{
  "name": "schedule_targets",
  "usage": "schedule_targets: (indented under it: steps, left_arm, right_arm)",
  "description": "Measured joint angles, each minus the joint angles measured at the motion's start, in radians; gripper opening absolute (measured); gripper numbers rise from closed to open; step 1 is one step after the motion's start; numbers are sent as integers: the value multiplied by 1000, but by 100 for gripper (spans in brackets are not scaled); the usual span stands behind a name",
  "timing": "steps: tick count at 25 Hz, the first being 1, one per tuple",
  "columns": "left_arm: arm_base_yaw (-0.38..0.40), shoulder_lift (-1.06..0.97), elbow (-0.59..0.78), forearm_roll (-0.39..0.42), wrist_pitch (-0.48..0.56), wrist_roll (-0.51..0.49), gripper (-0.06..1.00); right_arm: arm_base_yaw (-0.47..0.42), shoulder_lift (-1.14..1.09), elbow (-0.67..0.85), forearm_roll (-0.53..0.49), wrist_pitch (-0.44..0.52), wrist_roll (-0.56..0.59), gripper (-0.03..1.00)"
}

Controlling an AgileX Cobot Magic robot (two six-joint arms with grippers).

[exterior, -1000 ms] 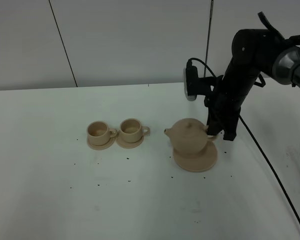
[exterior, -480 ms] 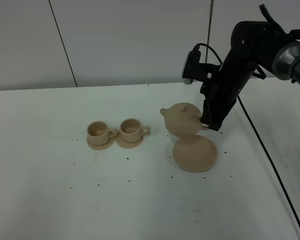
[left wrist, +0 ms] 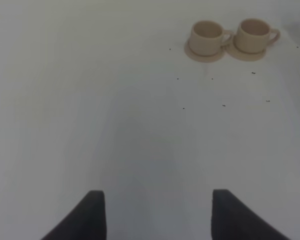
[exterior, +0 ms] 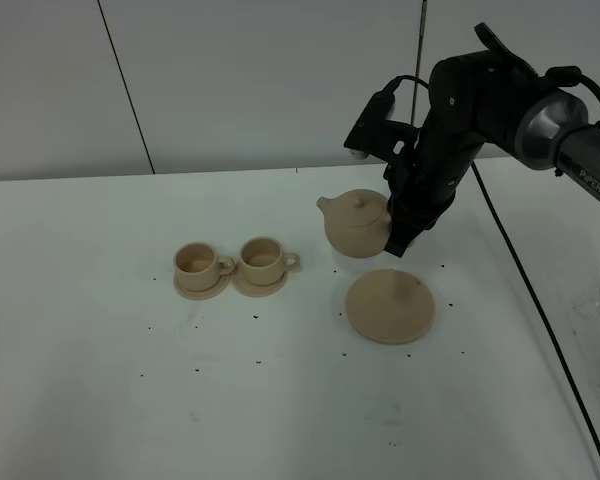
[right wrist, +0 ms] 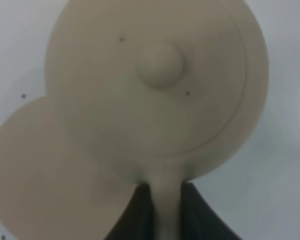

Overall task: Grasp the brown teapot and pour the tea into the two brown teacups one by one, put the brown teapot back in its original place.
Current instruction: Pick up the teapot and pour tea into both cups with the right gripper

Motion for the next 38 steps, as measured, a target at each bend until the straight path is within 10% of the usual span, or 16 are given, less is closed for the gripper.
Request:
schedule_targets:
  steps: [38]
  left_arm:
    - [0,0,0,0,0,1,53]
  right_arm:
    - [198,71,-169,-347,-52,28,9]
